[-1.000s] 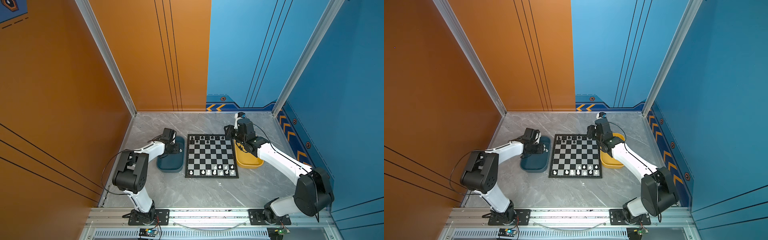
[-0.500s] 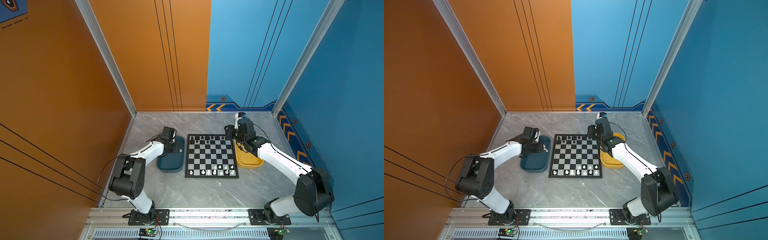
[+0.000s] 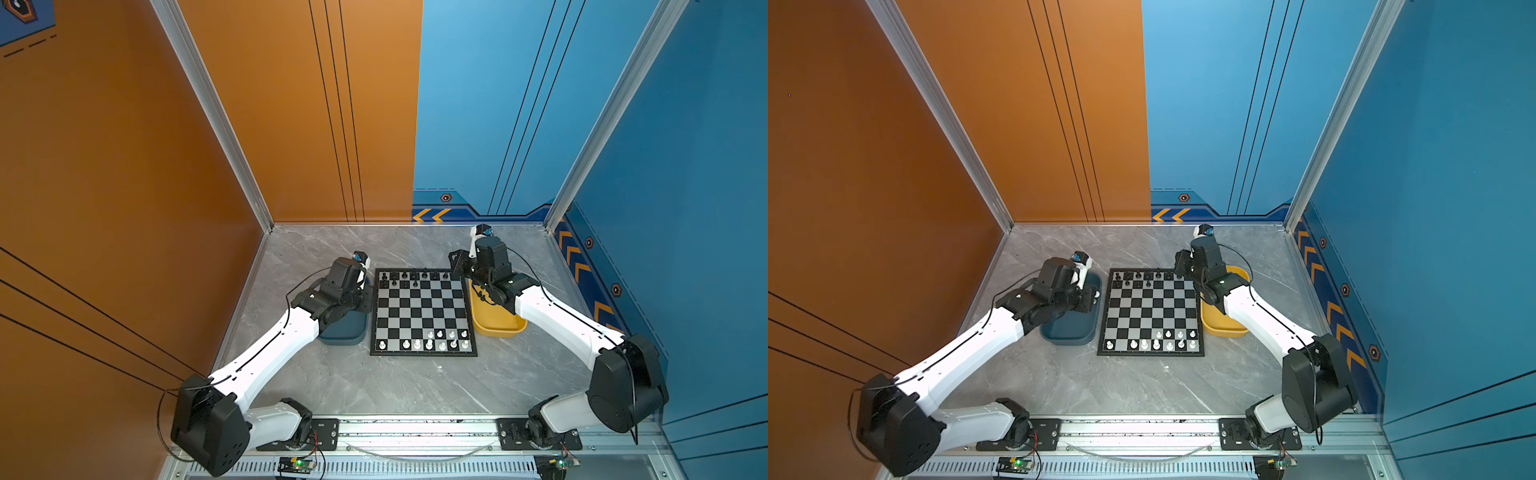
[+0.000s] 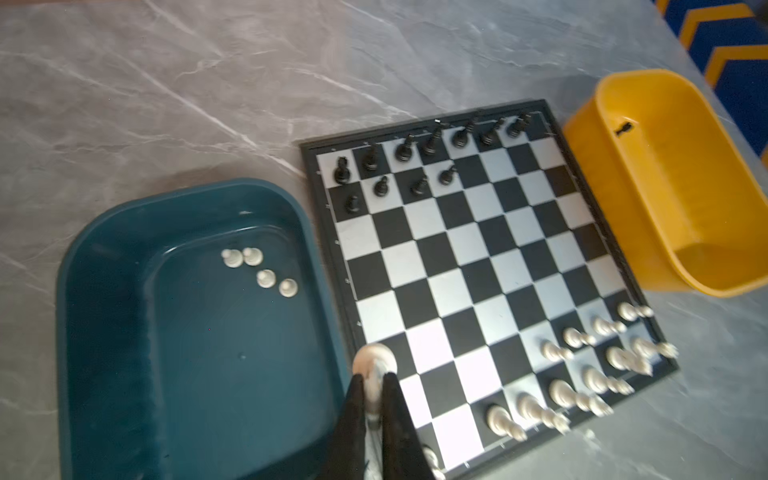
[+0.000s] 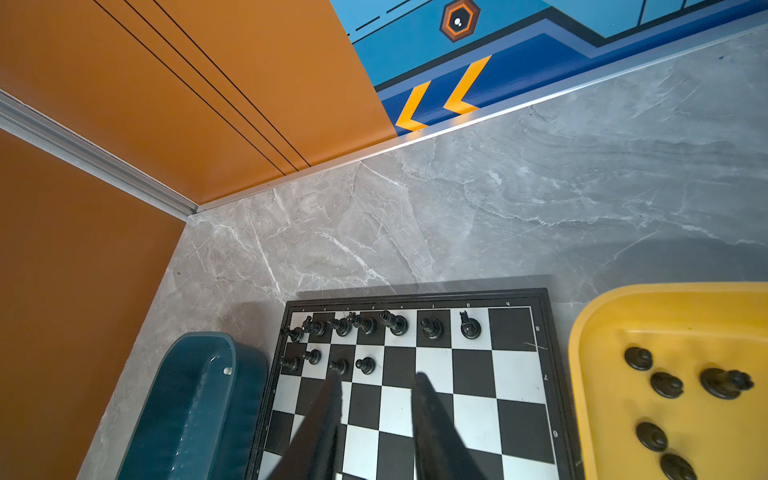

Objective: Set up the chess pieces on the board
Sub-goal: 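Carry the white piece with the left gripper to the square beside the corner pawn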

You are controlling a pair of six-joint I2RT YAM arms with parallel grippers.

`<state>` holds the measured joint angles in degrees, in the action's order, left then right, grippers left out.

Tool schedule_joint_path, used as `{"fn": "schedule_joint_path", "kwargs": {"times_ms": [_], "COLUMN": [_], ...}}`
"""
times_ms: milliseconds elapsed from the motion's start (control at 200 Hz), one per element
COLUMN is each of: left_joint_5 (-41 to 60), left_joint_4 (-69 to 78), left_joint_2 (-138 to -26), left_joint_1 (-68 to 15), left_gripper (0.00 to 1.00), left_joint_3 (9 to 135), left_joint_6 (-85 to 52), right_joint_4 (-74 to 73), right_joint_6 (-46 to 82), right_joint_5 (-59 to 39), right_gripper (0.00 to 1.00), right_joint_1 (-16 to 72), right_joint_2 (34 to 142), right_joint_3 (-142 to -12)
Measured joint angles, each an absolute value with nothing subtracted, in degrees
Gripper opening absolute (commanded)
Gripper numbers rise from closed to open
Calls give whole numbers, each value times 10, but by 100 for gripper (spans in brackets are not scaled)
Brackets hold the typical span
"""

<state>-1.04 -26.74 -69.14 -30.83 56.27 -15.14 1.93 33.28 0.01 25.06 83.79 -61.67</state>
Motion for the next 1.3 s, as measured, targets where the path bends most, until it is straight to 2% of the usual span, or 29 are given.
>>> {"fn": "schedule_joint_path", "kwargs": {"times_ms": [200,521,1296], "left_joint_5": [-31,-47,-62], "left_joint_4": [-318,-372,-369], "left_joint_2": [-672,-751,-879], "left_joint_1": [-396,-484,-511], "left_gripper": [0,0,0], "left_joint_3": [559,560,569], "left_joint_6": [-167,-179,-211], "right_joint_4": [19,19,19], "right_joint_6": [333,333,333], "right_joint_5": [0,0,0], "right_gripper": [31,31,31], "right_joint_1": [251,251,247], "right_joint_2": [825,812,812], "right_joint_3": [-616,-612,-611]}}
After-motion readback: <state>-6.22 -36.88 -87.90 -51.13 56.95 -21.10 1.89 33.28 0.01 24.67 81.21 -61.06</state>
